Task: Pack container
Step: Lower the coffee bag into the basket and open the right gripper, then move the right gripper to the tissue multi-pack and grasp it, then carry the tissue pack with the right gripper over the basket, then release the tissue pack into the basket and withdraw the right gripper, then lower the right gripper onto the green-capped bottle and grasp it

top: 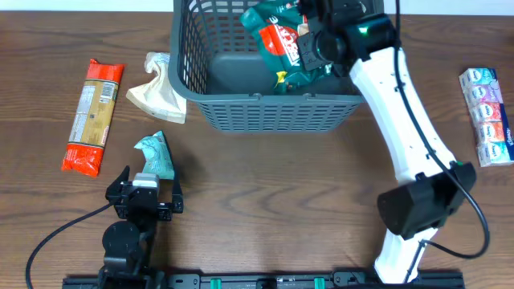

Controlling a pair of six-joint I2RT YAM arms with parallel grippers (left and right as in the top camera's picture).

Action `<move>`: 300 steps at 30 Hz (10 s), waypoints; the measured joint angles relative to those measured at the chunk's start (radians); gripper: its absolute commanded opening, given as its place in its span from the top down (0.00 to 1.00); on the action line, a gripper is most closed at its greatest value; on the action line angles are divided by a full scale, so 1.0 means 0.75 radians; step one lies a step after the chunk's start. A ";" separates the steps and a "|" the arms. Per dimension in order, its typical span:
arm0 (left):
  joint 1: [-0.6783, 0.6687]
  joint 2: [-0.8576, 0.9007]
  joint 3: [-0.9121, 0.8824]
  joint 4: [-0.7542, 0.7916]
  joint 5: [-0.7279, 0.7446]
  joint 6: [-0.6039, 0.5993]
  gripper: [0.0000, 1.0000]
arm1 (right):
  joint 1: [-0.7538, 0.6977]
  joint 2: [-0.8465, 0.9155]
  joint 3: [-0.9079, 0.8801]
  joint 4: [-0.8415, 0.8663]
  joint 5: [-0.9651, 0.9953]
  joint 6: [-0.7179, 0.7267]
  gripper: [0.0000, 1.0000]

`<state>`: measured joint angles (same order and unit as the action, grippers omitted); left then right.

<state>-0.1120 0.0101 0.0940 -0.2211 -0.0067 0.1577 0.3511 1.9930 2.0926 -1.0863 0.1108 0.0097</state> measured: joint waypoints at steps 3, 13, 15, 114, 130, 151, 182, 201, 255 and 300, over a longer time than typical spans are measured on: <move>0.000 0.000 0.000 0.000 0.000 0.000 0.01 | 0.000 0.037 0.000 -0.035 0.048 0.106 0.99; 0.000 0.000 0.000 0.000 0.000 0.000 0.01 | -0.002 0.086 0.000 -0.062 0.109 0.251 0.98; 0.000 0.000 0.000 0.000 0.000 0.000 0.01 | -0.002 0.087 0.000 -0.061 0.111 0.257 0.98; 0.000 0.000 0.000 0.001 0.000 0.001 0.01 | -1.563 0.333 0.073 -0.246 -0.151 -0.385 0.01; 0.000 0.000 0.000 0.000 0.000 0.000 0.02 | -1.473 0.586 0.072 -0.195 -0.208 -0.492 0.01; 0.000 0.000 0.000 0.000 0.000 0.000 0.01 | -1.385 0.664 0.111 -0.259 -0.216 -0.338 0.99; 0.000 0.000 0.000 0.000 0.000 0.000 0.01 | -0.650 -0.435 0.060 -0.158 -0.405 -0.438 0.99; 0.000 0.000 0.000 0.000 0.000 0.000 0.01 | -0.035 -0.411 0.060 -0.338 -0.423 -0.982 0.99; 0.000 0.000 0.000 0.000 0.000 0.000 0.02 | -0.039 0.046 0.070 -0.037 -0.097 -0.743 0.01; 0.000 0.000 0.000 0.000 0.000 0.000 0.01 | -0.904 -0.172 -0.438 -0.561 0.291 1.159 0.01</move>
<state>-0.1120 0.0101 0.0940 -0.2211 -0.0067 0.1577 -0.3267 1.8641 1.7638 -1.5066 0.3290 0.8787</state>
